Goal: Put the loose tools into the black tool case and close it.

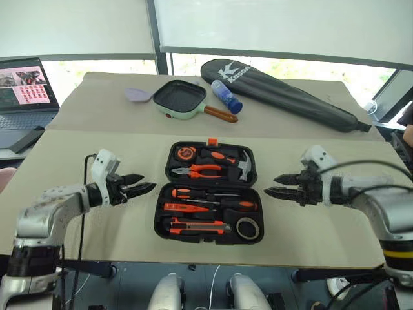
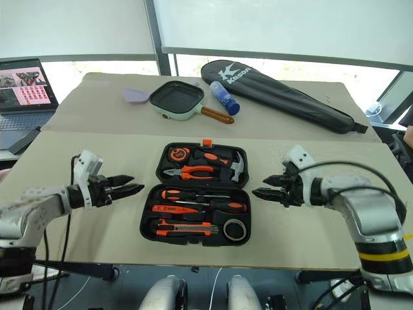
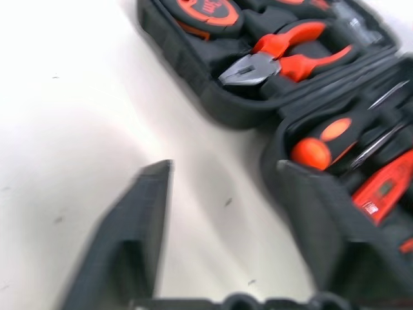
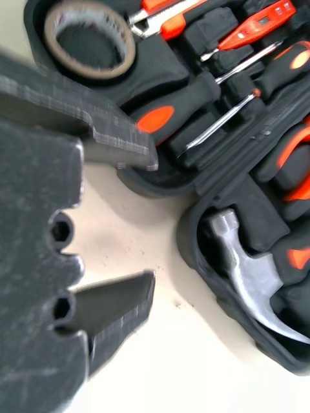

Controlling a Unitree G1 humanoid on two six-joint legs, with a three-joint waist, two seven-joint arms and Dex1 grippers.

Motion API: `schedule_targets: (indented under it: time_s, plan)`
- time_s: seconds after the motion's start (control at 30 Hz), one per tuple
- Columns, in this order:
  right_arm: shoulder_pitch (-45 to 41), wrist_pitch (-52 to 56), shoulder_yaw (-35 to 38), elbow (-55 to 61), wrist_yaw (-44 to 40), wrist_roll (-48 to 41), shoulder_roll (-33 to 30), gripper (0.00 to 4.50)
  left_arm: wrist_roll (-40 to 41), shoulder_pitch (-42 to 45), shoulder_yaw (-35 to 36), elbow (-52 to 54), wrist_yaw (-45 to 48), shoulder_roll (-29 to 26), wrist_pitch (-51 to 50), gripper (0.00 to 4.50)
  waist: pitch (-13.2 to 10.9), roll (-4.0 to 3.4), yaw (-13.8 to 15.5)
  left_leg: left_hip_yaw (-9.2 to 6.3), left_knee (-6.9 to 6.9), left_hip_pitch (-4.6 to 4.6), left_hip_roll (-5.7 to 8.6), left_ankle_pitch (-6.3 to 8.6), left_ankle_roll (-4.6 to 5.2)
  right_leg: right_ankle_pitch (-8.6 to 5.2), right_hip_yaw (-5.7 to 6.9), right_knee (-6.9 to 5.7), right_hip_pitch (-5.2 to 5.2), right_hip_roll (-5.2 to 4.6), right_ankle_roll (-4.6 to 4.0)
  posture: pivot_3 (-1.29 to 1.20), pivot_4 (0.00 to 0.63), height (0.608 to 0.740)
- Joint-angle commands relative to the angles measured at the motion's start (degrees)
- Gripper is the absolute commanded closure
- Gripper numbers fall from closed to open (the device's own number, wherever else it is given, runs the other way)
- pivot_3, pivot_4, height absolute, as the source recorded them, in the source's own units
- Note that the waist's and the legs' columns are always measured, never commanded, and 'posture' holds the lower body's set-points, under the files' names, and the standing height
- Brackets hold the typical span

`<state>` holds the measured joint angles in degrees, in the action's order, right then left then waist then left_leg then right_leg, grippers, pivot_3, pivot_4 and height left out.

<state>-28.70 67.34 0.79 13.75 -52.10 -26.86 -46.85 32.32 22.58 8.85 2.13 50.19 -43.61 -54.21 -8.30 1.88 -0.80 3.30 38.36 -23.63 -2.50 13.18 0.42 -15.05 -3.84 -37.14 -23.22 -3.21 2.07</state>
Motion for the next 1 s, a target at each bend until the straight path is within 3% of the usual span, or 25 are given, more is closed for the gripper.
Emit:
schedule_targets:
  time_s: [0.03, 0.2, 0.3, 0.47, 0.53, 0.7, 0.8, 0.93, 0.97, 1.0]
  plan:
    - [-8.6, 13.69, 2.63, -3.32, 4.63, -3.62, 4.19, 0.05, -1.37, 9.18, -1.2, -4.95, -5.97, 1.51, -5.91, 0.0, -0.02, 0.05, 0.02, 0.0, 0.0, -0.01, 0.0, -0.01, 0.0, 0.0, 0.0, 0.0, 0.0, 0.02, 0.0, 0.0, 0.15, 0.74]
    - [-17.92, 17.02, 0.58, -14.58, 13.69, 0.84, 11.3, 0.05, -4.58, 17.54, -4.15, -12.18, -11.69, 6.02, -8.83, 0.0, -0.03, 0.07, 0.06, 0.01, -0.03, -0.35, 0.12, 0.01, 0.02, -0.01, 0.02, 0.04, -0.29, -0.07, 0.04, 0.0, 0.15, 0.74]
    - [-19.45, 15.64, -1.44, -18.07, 16.05, 2.59, 12.9, 0.05, -5.72, 18.47, -5.52, -13.98, -12.47, 7.73, -7.97, 0.0, -0.03, 0.07, 0.06, 0.02, 0.05, -1.12, 0.2, -0.06, -0.06, 0.04, -0.01, -0.2, -1.16, -0.14, 0.06, 0.0, 0.15, 0.74]
    - [-20.6, 13.65, -3.21, -22.46, 17.64, 4.03, 14.44, 0.05, -6.97, 19.34, -6.54, -16.27, -13.21, 10.03, -6.55, 0.0, -0.03, 0.07, 0.04, 0.08, 0.22, -1.23, 0.2, -0.06, -0.07, 0.04, 0.01, -0.57, -1.18, -0.15, 0.07, 0.0, 0.15, 0.74]
    - [-20.69, 12.89, -4.47, -23.81, 18.29, 4.96, 14.53, 0.56, -7.52, 19.42, -6.74, -16.88, -13.75, 10.4, -6.3, 0.0, -0.03, 0.07, 0.0, 0.08, 0.31, -1.23, 0.21, -0.06, -0.06, 0.03, 0.01, -0.56, -1.17, -0.15, 0.07, 0.0, 0.15, 0.74]
    - [-20.76, 13.84, -5.37, -25.81, 19.74, 5.86, 14.72, 1.96, -7.65, 19.63, -5.77, -17.7, -14.0, 11.48, -6.45, 1.39, -0.03, 0.07, -0.04, 0.08, 0.41, -1.2, 0.23, -0.05, -0.05, 0.03, 0.05, -0.53, -1.16, -0.15, 0.07, 0.0, 0.15, 0.74]
    - [-20.67, 14.52, -4.78, -26.57, 19.92, 5.79, 14.82, 3.15, -7.65, 19.41, -5.51, -17.81, -14.02, 11.87, -6.68, 2.64, -0.03, 0.07, 0.07, 0.06, 0.45, -1.04, 0.25, -0.06, -0.04, 0.03, 0.06, -0.59, -1.01, -0.15, 0.07, 0.0, 0.15, 0.74]
    - [-20.21, 14.54, -5.02, -27.1, 19.8, 5.88, 14.57, 4.43, -6.63, 18.97, -4.51, -18.14, -14.3, 12.38, -7.2, 3.94, -0.02, 0.07, 0.11, 0.02, 0.53, -0.92, 0.31, -0.1, -0.02, 0.03, 0.06, -0.76, -0.91, -0.19, 0.08, 0.0, 0.15, 0.74]
    - [-20.08, 14.15, -4.8, -27.04, 19.76, 5.78, 14.82, 4.5, -6.3, 18.76, -4.12, -18.12, -14.5, 12.55, -7.04, 4.32, -0.02, 0.07, 0.12, 0.02, 0.53, -0.9, 0.31, -0.11, -0.02, 0.03, 0.06, -0.76, -0.89, -0.19, 0.08, 0.0, 0.15, 0.74]
    - [-19.77, 12.06, -3.97, -26.42, 19.41, 5.42, 15.52, 4.5, -5.84, 18.43, -3.33, -18.0, -14.49, 12.88, -6.0, 4.41, -0.02, 0.07, 0.11, 0.02, 0.53, -0.87, 0.33, -0.12, -0.01, 0.03, 0.06, -0.8, -0.87, -0.2, 0.08, 0.0, 0.15, 0.74]
